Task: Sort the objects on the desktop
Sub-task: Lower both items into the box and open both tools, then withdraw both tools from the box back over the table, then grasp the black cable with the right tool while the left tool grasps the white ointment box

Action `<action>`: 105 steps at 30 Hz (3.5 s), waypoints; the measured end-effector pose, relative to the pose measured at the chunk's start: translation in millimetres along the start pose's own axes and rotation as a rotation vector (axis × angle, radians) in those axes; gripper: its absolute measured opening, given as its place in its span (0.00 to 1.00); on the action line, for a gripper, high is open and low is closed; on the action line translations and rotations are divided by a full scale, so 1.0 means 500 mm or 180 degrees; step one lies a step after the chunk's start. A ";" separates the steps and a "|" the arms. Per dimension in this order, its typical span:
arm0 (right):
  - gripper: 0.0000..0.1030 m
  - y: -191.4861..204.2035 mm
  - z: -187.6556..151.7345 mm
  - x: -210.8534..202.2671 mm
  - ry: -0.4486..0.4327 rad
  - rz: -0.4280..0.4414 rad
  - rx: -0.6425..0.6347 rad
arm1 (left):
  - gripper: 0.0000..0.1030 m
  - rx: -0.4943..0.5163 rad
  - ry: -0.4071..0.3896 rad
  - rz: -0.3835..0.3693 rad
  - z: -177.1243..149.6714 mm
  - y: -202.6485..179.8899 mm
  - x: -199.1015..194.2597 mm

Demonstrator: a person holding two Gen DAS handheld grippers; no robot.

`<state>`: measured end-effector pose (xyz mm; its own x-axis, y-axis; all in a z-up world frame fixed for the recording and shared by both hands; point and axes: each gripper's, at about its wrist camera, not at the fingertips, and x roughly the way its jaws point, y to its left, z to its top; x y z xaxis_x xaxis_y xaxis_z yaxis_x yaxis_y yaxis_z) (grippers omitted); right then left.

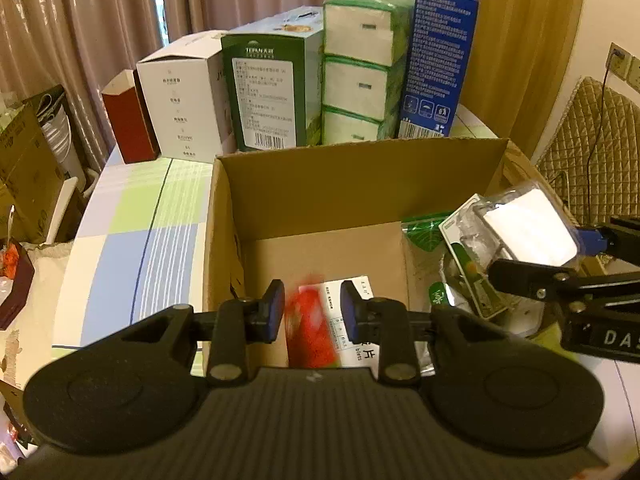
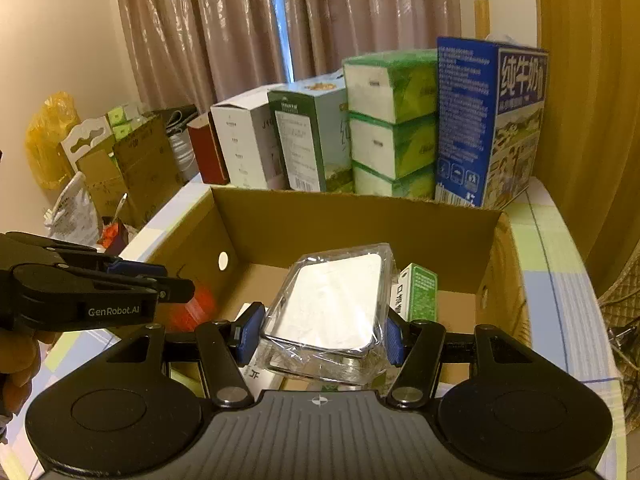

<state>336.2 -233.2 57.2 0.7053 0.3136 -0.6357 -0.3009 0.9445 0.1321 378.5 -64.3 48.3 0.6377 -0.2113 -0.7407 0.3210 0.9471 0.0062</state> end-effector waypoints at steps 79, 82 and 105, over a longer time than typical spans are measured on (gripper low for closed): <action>0.98 0.026 -0.291 -0.202 0.0319 0.0127 -0.0461 | 0.99 -0.0447 -0.0014 0.0199 -0.387 -0.030 -0.256; 0.97 0.041 -0.296 -0.188 0.0306 0.0213 -0.0623 | 0.99 -0.0461 0.0008 0.0200 -0.392 -0.029 -0.243; 0.18 0.029 -0.290 -0.012 0.0667 0.0671 -0.0979 | 0.99 -0.0380 0.0235 0.0050 -0.395 -0.047 -0.124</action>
<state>234.4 -235.7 -47.4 0.4717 0.4402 -0.7640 -0.6243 0.7786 0.0631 193.2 -25.7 -38.8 0.5873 -0.1821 -0.7886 0.2229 0.9731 -0.0587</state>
